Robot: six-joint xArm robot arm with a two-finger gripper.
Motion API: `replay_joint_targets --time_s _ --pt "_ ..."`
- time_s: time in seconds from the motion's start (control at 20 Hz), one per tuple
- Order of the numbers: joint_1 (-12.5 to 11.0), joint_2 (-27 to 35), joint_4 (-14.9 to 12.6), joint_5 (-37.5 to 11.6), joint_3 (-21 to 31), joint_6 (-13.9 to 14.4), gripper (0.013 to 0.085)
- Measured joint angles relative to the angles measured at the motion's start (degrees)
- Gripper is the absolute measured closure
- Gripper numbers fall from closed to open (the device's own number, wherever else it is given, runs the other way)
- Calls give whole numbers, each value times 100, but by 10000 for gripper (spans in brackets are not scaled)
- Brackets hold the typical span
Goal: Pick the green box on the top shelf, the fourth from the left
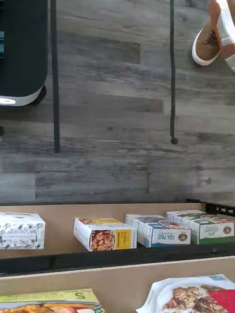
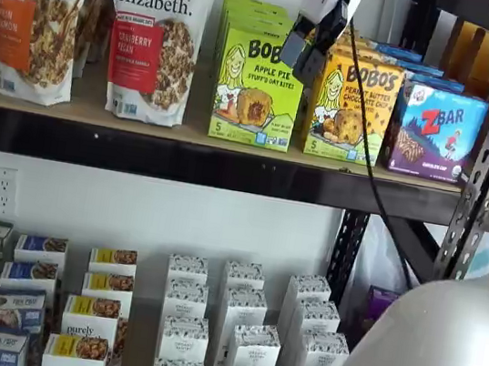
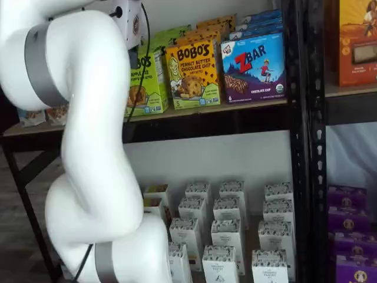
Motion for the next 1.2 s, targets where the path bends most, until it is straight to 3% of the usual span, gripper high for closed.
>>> replay_joint_targets --time_s 0.15,0.35,0.85,1.2 --pt "44 -79 -199 -158 67 13 130" --pt "-27 -80 -162 -129 51 -39 130" --pt "-242 25 391 -92 -128 -131 130" --pt "-218 245 612 -323 -368 -76 130"
